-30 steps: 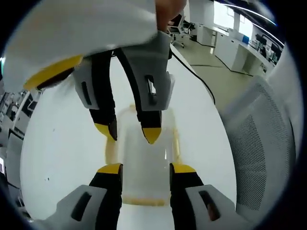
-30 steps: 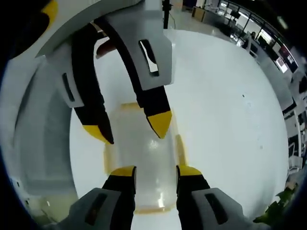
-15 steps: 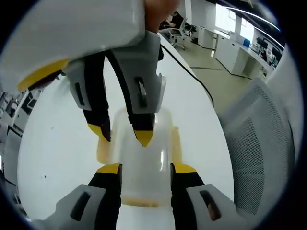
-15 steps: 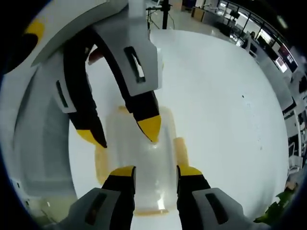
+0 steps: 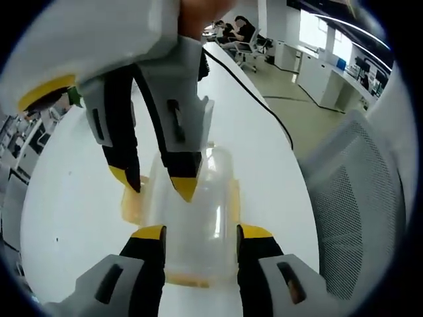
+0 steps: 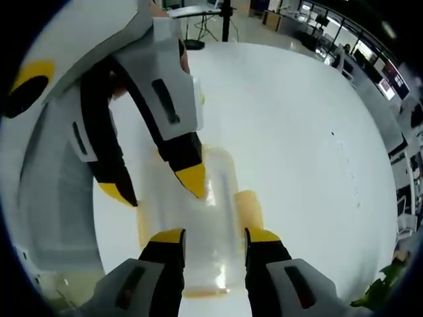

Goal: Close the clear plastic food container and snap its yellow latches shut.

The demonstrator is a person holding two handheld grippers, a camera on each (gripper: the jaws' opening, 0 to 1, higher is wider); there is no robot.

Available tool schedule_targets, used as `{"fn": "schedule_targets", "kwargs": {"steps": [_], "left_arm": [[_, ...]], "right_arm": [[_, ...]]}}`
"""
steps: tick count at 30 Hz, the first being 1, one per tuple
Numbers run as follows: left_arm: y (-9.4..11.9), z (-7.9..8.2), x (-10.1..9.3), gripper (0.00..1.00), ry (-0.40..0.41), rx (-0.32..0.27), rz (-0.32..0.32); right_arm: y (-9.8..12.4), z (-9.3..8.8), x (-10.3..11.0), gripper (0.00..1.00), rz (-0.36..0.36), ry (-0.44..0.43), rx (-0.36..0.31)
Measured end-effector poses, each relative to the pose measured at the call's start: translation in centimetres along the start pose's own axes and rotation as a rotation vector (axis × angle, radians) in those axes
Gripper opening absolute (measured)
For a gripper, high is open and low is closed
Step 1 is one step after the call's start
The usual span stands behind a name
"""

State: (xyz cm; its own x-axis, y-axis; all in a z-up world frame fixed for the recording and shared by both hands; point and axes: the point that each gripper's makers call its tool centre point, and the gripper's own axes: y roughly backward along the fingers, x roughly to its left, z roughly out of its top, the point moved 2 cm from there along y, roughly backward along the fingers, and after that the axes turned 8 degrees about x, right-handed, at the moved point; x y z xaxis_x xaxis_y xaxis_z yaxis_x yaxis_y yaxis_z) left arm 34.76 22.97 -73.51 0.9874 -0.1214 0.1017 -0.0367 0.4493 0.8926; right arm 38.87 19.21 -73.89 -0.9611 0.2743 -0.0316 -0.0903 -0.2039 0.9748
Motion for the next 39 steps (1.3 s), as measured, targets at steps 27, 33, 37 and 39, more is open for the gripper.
{"fn": "schedule_targets", "kwargs": {"steps": [27,33,37,39], "left_arm": [[-0.6,-0.8,-0.7,0.48,0.017,0.007,-0.001],[-0.7,-0.4,-0.7,0.49,0.018,0.000,0.003],[-0.9,-0.3,-0.7,0.49,0.011,0.001,0.010],[-1.0,-0.1,-0.7,0.50,0.018,-0.004,0.010]], "right_arm": [[-0.5,0.4,-0.8,0.38,0.019,0.033,0.003],[-0.6,0.5,-0.9,0.38,0.029,0.036,0.004],[-0.7,0.4,-1.1,0.40,0.029,0.029,0.006],[-0.7,0.4,-1.1,0.41,0.035,0.027,0.007]]}}
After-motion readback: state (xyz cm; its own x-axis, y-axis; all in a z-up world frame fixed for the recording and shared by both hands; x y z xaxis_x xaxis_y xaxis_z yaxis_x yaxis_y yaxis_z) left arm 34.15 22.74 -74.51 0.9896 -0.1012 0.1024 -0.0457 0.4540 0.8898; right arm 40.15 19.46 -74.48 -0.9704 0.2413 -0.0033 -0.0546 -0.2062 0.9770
